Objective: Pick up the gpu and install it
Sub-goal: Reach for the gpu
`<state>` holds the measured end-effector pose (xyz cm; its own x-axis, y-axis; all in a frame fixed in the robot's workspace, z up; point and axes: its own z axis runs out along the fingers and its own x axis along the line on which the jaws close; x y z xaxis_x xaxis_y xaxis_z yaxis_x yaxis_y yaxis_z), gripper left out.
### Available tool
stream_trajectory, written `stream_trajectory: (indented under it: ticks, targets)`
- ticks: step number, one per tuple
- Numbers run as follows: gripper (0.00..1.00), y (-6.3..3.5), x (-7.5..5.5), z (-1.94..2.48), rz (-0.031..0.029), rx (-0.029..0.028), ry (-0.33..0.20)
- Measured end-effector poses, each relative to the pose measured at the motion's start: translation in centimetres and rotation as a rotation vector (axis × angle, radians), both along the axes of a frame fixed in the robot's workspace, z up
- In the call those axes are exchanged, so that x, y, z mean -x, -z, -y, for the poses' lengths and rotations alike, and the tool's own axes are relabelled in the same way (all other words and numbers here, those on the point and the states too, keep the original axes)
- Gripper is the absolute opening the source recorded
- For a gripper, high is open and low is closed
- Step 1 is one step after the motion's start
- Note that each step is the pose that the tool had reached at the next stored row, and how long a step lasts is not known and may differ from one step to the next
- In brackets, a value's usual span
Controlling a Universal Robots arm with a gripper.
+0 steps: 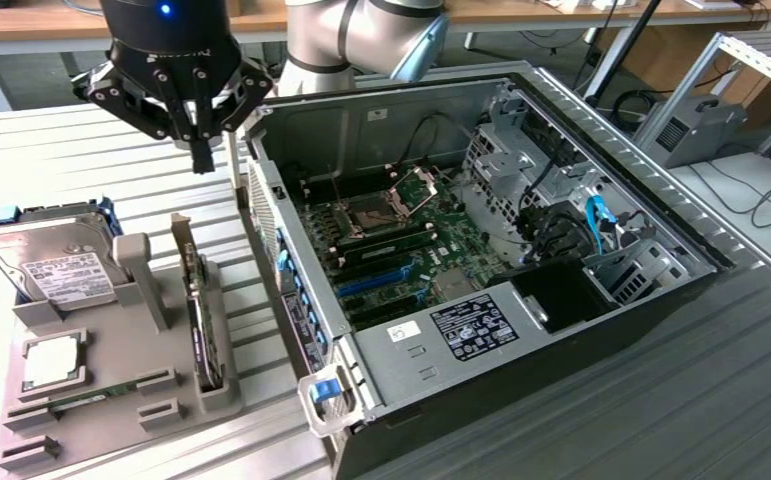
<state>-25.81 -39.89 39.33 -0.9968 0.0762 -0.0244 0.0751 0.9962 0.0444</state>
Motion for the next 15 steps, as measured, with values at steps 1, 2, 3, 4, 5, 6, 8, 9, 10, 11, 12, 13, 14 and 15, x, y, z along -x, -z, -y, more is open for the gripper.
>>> stream_trajectory:
  ticks: [1, 2, 3, 4, 5, 6, 8, 9, 10, 11, 12, 13, 14, 15]
  targets:
    - [0.11, 0.00, 0.02, 0.00, 0.0000, 0.0000, 0.000]
    - [0.11, 0.00, 0.04, 0.00, 0.0000, 0.0001, 0.000]
    - [0.11, 0.00, 0.06, 0.00, 0.0000, 0.0001, 0.000]
    - [0.11, 0.00, 0.09, 0.00, 0.0000, 0.0000, 0.000]
    - [0.11, 0.00, 0.11, 0.00, 0.0000, 0.0000, 0.000]
    - [0.11, 0.00, 0.13, 0.00, 0.0000, 0.0000, 0.000]
    - [0.11, 0.00, 0.17, 0.00, 0.0000, 0.0000, 0.000]
    - [0.11, 0.00, 0.18, 0.00, 0.0000, 0.0000, 0.000]
    - [0.11, 0.00, 0.20, 0.00, 0.0000, 0.0000, 0.000]
    - [0.11, 0.00, 0.22, 0.00, 0.0000, 0.0000, 0.000]
    - [0.11, 0.00, 0.24, 0.00, 0.0000, 0.0001, 0.000]
    - [0.11, 0.00, 0.26, 0.00, 0.0000, 0.0001, 0.000]
    - [0.11, 0.00, 0.28, 0.00, 0.0000, 0.0000, 0.000]
    - [0.11, 0.00, 0.29, 0.00, 0.0001, 0.0000, 0.000]
